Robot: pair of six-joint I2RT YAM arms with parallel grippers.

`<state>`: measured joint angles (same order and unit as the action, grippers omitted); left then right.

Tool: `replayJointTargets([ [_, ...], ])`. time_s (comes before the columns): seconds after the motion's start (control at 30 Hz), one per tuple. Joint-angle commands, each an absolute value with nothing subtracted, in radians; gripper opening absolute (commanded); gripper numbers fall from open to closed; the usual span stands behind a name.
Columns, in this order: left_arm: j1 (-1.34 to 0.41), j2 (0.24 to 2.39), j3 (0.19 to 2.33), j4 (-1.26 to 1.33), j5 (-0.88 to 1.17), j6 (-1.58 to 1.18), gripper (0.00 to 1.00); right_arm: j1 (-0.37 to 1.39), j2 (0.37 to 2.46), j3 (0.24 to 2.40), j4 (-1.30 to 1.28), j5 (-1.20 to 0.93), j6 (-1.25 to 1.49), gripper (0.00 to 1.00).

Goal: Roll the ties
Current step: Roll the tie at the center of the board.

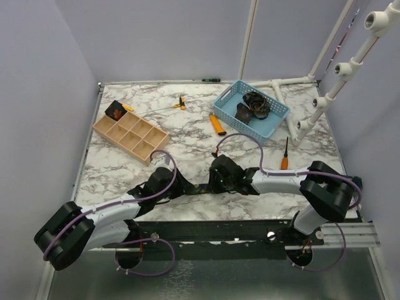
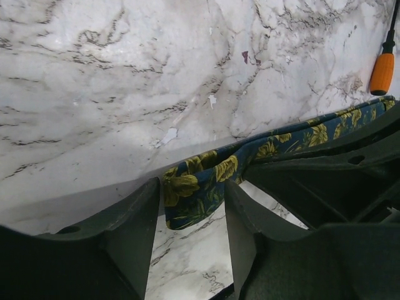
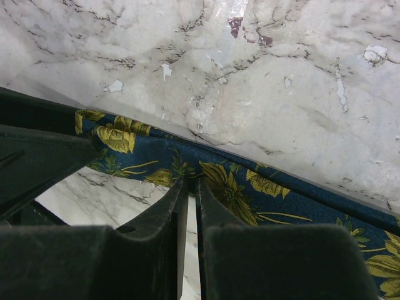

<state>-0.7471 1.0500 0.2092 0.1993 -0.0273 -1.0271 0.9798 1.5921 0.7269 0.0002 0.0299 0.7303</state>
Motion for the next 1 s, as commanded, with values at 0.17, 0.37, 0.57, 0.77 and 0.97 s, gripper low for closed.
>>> replayJointTargets([
  [0.17,-0.744,1.096,0.169,0.275,0.069,-1.028,0.55,0.977,1.635,0.673,-0.079,0.065,0.732,0.13],
  [0.37,-0.744,1.032,0.146,0.266,0.067,-1.026,0.5,0.978,1.632,0.673,-0.078,0.066,0.735,0.13],
  [0.57,-0.741,0.968,0.131,0.214,0.035,-1.018,0.33,0.977,1.63,0.671,-0.071,0.063,0.74,0.13],
  [0.77,-0.741,0.964,0.129,0.2,0.016,-1.006,0.26,0.978,1.627,0.67,-0.067,0.055,0.742,0.13],
  [0.97,-0.738,0.984,0.138,0.215,0.018,-0.993,0.59,0.979,1.625,0.67,-0.063,0.047,0.744,0.13],
])
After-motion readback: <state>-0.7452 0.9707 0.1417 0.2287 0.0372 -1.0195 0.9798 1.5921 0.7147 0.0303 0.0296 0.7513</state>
